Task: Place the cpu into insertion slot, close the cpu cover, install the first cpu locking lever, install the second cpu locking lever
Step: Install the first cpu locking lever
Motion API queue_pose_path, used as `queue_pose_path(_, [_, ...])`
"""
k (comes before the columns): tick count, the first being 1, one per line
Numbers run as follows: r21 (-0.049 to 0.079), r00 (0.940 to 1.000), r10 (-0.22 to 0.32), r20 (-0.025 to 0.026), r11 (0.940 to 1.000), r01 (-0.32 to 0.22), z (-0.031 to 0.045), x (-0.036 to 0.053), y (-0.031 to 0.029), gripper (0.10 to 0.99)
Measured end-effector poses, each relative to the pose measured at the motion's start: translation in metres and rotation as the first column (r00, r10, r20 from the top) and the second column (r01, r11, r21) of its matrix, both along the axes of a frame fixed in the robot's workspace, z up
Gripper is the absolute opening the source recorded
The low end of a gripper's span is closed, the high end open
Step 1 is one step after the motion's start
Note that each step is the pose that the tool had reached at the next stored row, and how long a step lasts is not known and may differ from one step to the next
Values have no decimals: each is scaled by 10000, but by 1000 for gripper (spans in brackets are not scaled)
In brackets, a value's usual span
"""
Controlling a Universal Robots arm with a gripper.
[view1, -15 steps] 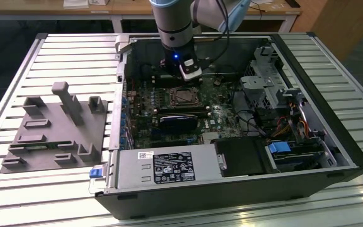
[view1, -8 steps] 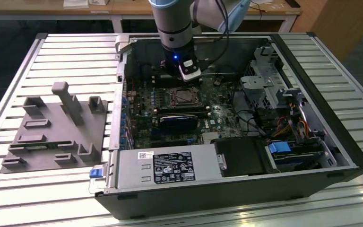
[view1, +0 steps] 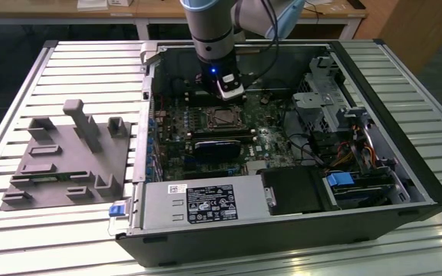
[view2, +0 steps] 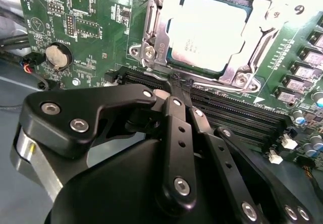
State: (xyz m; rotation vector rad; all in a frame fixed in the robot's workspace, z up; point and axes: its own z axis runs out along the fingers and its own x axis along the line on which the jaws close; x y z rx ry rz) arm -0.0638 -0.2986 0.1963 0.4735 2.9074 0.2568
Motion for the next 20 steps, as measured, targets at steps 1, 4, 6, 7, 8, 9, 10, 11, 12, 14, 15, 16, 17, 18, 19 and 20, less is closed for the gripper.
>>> queue_pose_path(1, [-9,10000,-25,1,10000,25,-5,0,1,106])
queue_pose_path(4, [-39,10000,-89,0,10000,89,-17,-1,2,106])
queue_pose_path(6, [-63,9999,-132,0,9999,132,-24,-1,2,106])
queue_pose_path(7, [-62,9999,-150,10,9999,150,-31,1,4,106])
queue_pose_path(8, [-73,9999,-168,10,9998,168,-35,1,5,106])
queue_pose_path(9, [-89,9998,-181,8,9998,181,-35,1,4,106])
queue_pose_path(10, [-98,9998,-190,6,9998,190,-35,0,3,106])
queue_pose_path(11, [-101,9998,-193,5,9998,193,-35,0,3,106])
queue_pose_path(12, [-102,9998,-194,5,9998,194,-35,0,3,106])
queue_pose_path(14, [-100,9998,-195,6,9998,195,-35,0,3,106])
queue_pose_path(15, [-101,9998,-195,6,9998,195,-35,0,3,106])
queue_pose_path(16, [-101,9998,-194,6,9998,194,-31,0,4,106])
queue_pose_path(17, [-99,9998,-194,8,9998,194,-23,0,4,106])
queue_pose_path(18, [-99,9998,-195,9,9998,195,-11,0,4,106])
queue_pose_path(19, [-101,9998,-195,8,9998,195,3,0,4,106])
queue_pose_path(20, [-100,9998,-195,7,9998,195,17,0,4,106])
